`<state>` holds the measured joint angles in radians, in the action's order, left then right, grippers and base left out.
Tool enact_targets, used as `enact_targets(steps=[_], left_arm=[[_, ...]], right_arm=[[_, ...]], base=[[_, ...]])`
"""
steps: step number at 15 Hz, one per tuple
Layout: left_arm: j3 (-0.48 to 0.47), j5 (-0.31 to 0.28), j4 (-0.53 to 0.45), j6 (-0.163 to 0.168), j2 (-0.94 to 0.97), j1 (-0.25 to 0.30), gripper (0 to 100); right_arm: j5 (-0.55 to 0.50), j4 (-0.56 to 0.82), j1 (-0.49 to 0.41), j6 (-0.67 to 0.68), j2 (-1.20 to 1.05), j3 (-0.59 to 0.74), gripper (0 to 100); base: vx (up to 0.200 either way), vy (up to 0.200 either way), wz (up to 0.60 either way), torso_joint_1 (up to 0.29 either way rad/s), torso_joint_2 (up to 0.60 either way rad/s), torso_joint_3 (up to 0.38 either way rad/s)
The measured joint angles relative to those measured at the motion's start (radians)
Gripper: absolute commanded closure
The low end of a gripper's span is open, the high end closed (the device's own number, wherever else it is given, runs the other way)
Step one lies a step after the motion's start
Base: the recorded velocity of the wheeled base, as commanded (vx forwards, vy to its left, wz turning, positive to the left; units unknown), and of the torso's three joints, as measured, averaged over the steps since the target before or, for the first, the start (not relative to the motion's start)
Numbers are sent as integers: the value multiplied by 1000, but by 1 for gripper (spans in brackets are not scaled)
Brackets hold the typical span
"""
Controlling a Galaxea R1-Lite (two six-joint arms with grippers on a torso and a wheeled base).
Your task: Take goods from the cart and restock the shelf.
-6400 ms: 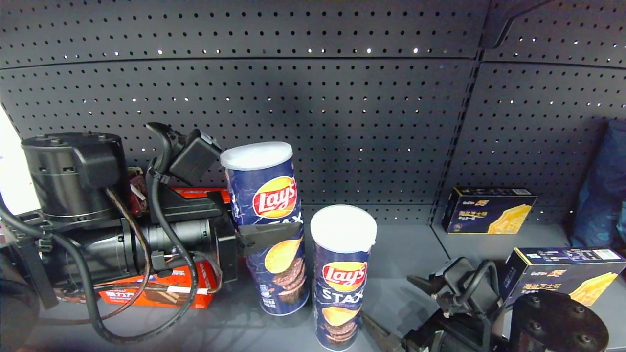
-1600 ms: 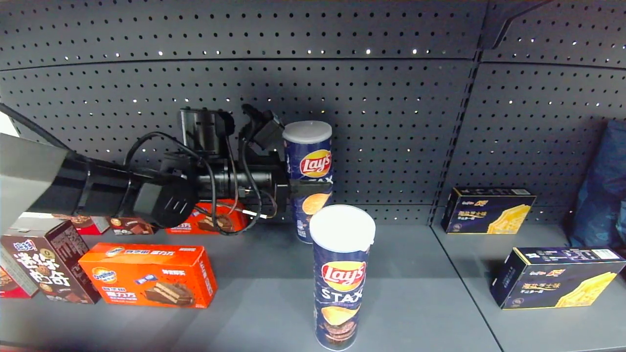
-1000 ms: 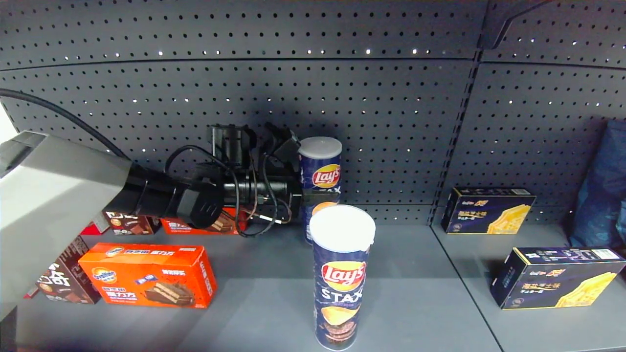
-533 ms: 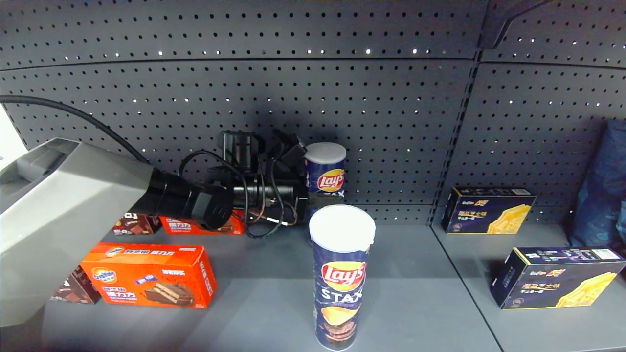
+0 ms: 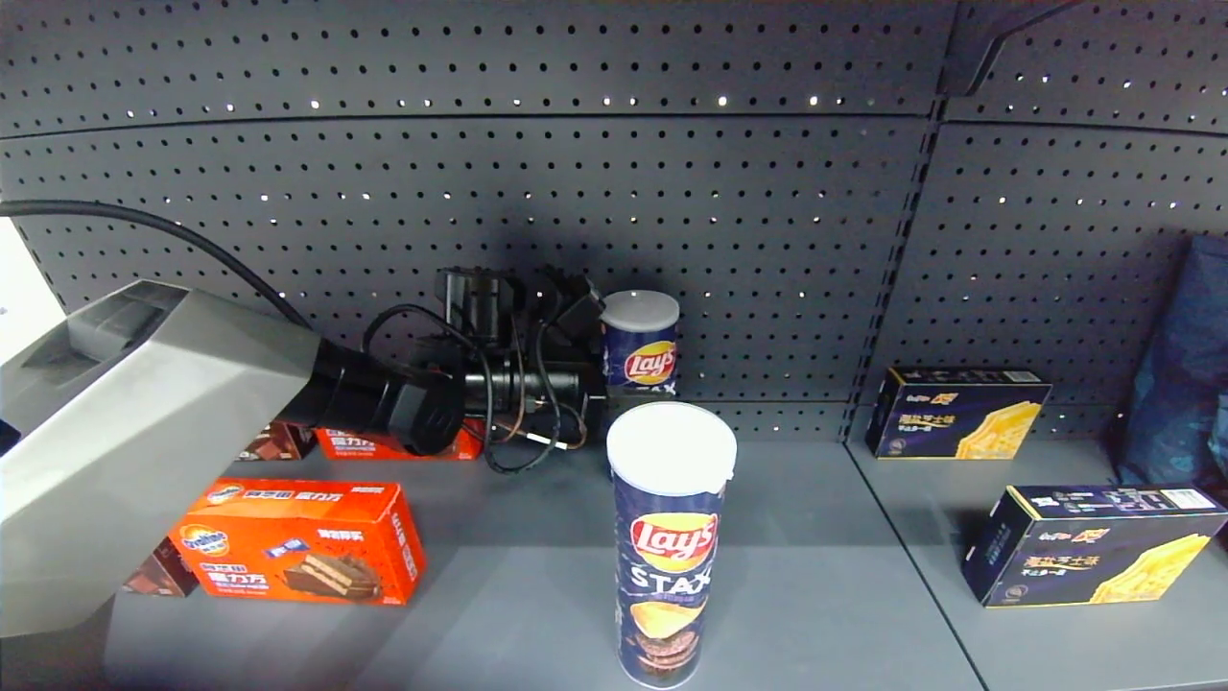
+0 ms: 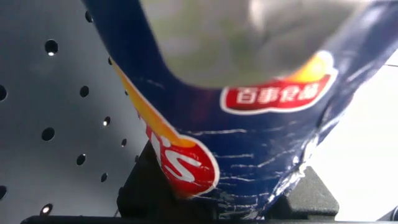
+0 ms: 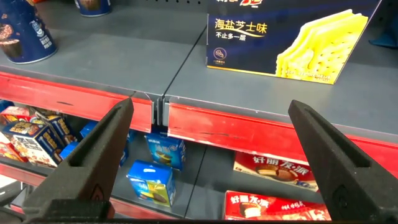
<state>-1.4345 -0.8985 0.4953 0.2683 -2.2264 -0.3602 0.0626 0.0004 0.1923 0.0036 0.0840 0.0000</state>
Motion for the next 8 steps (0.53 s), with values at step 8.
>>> enact_targets(steps=[8], left_arm=[[19, 1, 50, 3, 1, 10, 0]], right_arm=[[0, 0, 1, 0, 0, 0, 0]], base=[[0, 0, 0, 0, 0, 0]])
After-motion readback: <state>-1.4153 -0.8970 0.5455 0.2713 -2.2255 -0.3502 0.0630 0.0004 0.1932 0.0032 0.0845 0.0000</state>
